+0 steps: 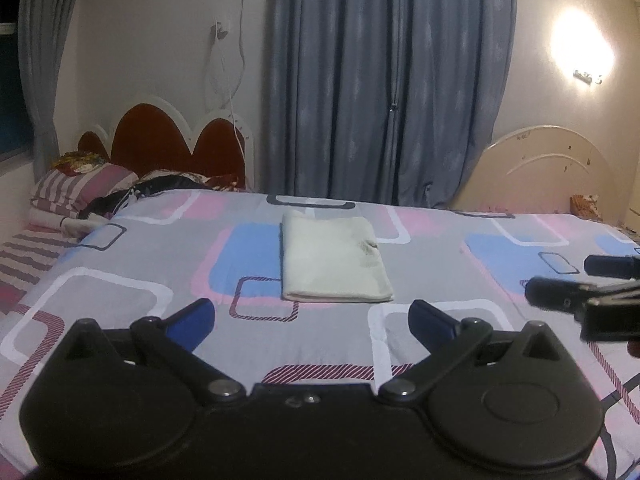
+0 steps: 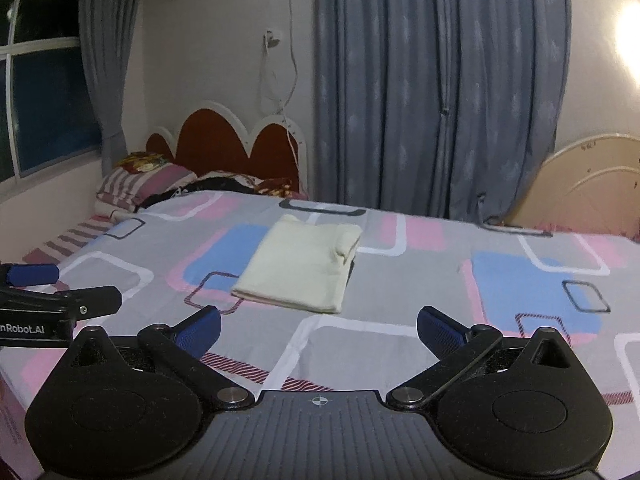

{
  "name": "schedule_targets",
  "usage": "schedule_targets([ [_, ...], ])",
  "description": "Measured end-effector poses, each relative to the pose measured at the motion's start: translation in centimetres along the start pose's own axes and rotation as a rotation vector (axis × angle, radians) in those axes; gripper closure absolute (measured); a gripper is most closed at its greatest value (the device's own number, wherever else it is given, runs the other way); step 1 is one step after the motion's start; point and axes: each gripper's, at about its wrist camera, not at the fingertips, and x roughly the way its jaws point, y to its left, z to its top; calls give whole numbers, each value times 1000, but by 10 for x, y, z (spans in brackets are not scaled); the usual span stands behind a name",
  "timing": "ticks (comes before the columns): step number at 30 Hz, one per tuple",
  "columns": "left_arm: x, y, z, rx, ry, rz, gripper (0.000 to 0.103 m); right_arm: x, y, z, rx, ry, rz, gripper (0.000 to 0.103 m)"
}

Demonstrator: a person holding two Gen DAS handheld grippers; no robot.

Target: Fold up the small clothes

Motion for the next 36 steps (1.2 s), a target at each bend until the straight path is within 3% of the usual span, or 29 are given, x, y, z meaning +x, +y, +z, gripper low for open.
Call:
schedule_targets([
  [36, -4, -9, 0, 15, -18, -11, 0, -20, -10, -2, 10, -12, -6, 0],
])
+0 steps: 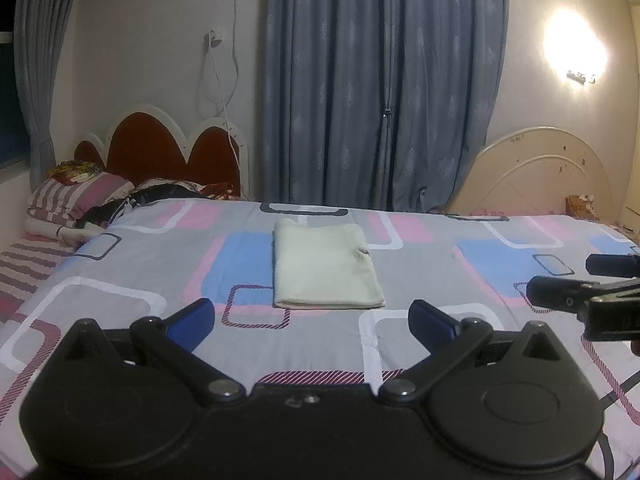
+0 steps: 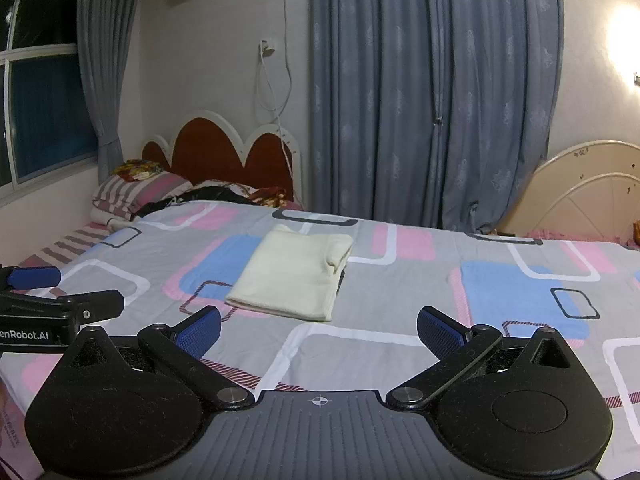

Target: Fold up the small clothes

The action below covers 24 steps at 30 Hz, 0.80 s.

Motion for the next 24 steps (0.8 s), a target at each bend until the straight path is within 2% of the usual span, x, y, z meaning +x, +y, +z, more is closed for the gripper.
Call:
schedule_targets([
  [24, -2, 6, 5, 2, -7, -2, 0, -4, -8, 0, -10, 3, 8, 0],
])
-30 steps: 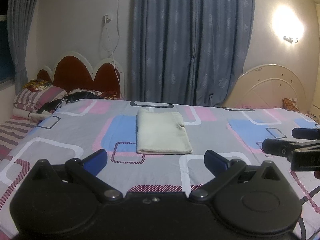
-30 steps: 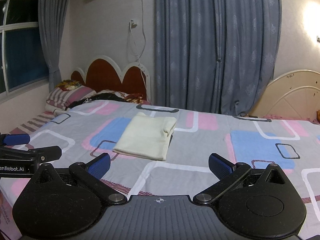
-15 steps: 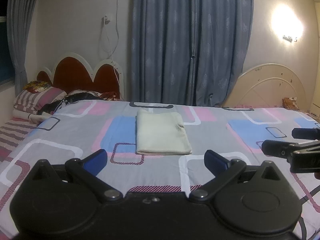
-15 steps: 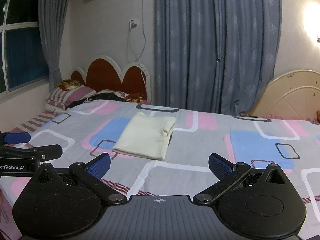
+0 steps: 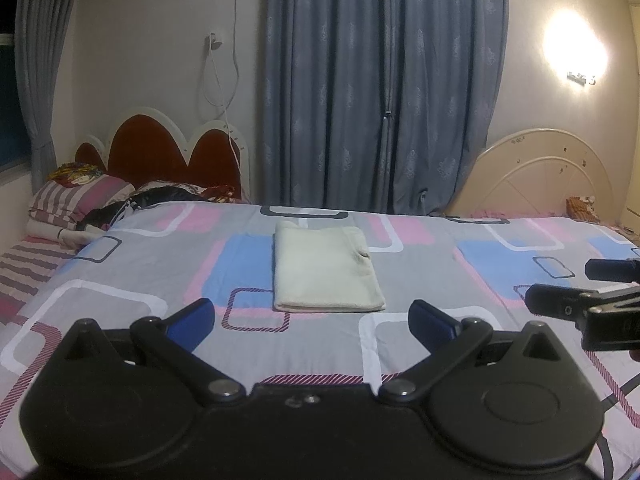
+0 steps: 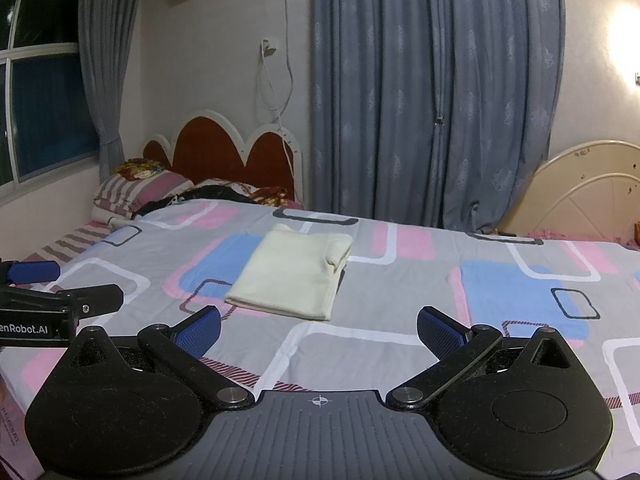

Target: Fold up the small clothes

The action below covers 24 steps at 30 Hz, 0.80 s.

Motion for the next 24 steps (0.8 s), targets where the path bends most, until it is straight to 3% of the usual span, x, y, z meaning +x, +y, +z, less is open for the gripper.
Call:
schedule_targets([
  [24, 2, 0, 1, 3, -14, -18, 0, 0, -6, 2, -6, 4, 1, 0],
])
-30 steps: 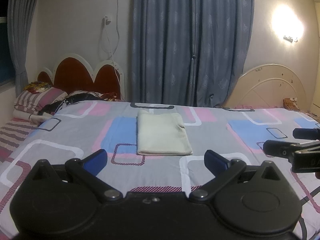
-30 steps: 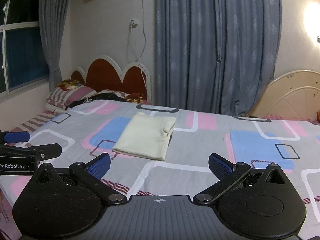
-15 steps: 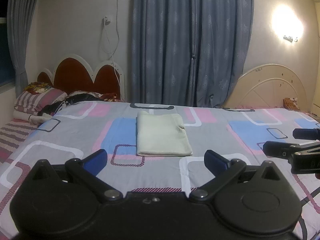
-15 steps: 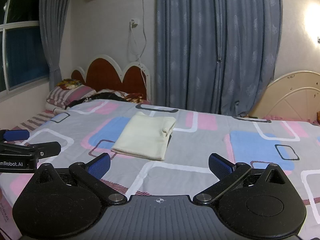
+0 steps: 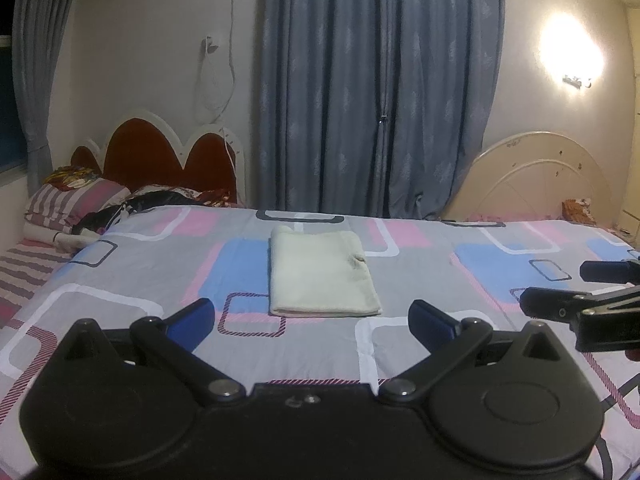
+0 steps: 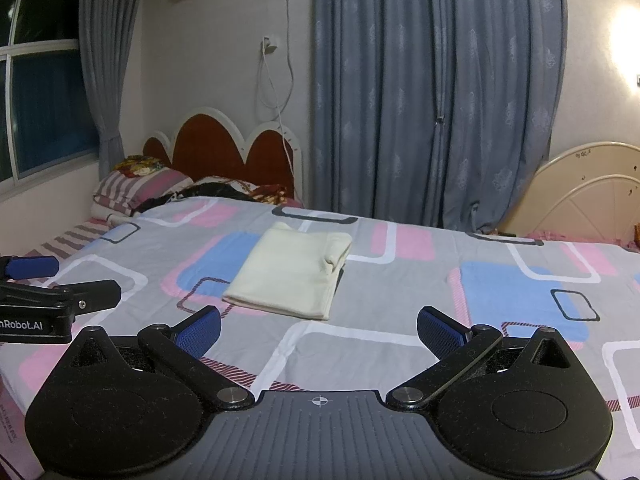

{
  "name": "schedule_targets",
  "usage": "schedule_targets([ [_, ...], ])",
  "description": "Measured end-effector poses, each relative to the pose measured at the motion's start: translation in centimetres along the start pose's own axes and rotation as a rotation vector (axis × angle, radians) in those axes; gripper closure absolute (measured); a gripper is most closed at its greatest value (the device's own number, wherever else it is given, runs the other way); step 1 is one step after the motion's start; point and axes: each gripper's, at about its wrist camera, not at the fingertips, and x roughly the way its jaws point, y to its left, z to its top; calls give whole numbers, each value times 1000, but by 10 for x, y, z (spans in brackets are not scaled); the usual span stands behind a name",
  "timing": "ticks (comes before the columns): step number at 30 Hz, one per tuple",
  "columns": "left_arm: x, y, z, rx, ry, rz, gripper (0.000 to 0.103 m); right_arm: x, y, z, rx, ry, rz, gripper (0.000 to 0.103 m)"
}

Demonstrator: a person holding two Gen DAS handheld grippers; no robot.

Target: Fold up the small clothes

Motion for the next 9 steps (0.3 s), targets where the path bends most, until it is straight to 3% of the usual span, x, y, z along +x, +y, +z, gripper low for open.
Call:
schedule_targets([
  [9, -1, 1, -1, 7, -10, -27, 0, 1, -3, -2, -9, 1, 5, 0],
])
